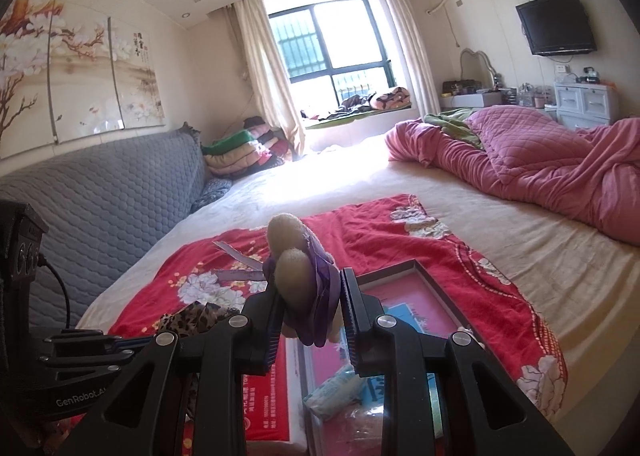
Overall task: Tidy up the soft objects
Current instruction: 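Carry the leopard cloth with the left tool while the right tool carries the plush to the tray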
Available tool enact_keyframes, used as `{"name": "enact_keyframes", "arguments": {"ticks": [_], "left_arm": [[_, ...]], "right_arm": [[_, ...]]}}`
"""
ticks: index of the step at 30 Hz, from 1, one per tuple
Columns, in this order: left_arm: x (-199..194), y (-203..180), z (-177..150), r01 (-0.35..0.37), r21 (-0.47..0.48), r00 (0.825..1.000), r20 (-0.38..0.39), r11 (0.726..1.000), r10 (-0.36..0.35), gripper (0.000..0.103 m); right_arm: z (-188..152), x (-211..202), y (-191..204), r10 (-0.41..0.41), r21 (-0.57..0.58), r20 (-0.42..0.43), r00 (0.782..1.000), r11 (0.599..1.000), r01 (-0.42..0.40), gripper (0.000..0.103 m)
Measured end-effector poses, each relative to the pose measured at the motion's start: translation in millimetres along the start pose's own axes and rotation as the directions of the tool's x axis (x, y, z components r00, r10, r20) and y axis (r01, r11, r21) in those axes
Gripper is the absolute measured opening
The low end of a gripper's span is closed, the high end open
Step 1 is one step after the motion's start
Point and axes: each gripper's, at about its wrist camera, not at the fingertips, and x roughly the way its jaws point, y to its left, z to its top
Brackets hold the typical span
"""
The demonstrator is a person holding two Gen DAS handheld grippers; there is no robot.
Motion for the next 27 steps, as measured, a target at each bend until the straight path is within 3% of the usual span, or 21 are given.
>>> {"name": "enact_keyframes", "arguments": {"ticks": [8, 27], "left_arm": [[25, -24, 5, 0.026, 0.04, 0.999, -0.026, 0.999, -0.025, 0.009], [121, -58, -14, 0.102, 0.077, 0.975, -0.207, 0.992, -0.084, 0.009]], "right_arm": [[-3, -6, -31, -0.045, 0.054, 0.011, 0.999, 0.998, 0.044, 0.027], [-27, 21, -70, -0.103, 0.094, -0.071, 0.992, 0.989, 0.11, 0.027]]}}
